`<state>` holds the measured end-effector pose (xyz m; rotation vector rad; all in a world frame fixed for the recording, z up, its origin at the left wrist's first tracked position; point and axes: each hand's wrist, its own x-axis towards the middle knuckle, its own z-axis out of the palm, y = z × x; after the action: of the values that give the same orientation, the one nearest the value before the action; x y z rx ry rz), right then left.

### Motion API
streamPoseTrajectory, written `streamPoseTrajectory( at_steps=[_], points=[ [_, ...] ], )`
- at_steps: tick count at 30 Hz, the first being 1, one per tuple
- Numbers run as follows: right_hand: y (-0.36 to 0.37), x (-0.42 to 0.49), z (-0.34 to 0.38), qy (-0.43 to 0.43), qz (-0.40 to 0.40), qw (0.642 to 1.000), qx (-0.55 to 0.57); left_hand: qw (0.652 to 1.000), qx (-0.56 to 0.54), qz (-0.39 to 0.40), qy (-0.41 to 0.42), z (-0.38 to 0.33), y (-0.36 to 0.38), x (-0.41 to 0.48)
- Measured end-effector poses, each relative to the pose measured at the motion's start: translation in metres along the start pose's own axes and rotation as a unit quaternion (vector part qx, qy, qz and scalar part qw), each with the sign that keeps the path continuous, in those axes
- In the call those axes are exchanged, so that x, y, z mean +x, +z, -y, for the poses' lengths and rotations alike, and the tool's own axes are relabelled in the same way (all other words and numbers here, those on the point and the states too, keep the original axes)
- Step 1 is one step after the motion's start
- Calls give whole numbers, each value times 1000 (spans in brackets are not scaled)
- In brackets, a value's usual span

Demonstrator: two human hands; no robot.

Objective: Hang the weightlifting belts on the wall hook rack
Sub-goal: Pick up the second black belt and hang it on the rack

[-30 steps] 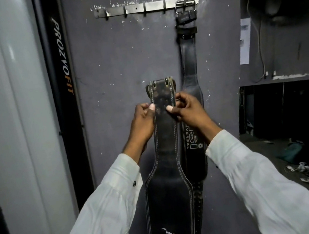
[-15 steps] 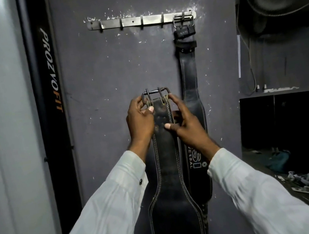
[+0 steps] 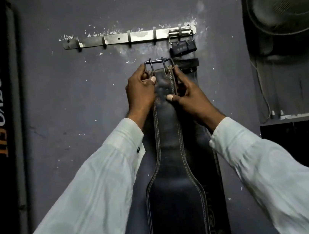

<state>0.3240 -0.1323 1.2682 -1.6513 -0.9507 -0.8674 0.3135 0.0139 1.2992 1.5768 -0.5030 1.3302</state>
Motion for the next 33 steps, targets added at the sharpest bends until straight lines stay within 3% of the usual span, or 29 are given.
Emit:
streamPoseTrajectory(
  at_steps=[7,15,20,25,28,31,33],
  points=[
    [-23,107,-14,-50,9,997,-54,997,37,-34,57,4,39,98],
    [-31,154,26,10,4,987,-163,993,49,-18,108,8,44,161],
    [-31,158,38,64,43,964,-253,991,115,22,68,10,46,162],
    [-12,131,4,6,-43,980,-195,997,34,41,54,35,41,131],
    [-1,105,-17,8,-103,989,-106,998,-23,59,25,35,39,99],
    [11,68,-30,17,-117,993,-5,992,-94,81,-18,40,33,62],
    [14,44,-38,37,-104,994,-9,983,-146,102,-51,45,27,38]
  ],
)
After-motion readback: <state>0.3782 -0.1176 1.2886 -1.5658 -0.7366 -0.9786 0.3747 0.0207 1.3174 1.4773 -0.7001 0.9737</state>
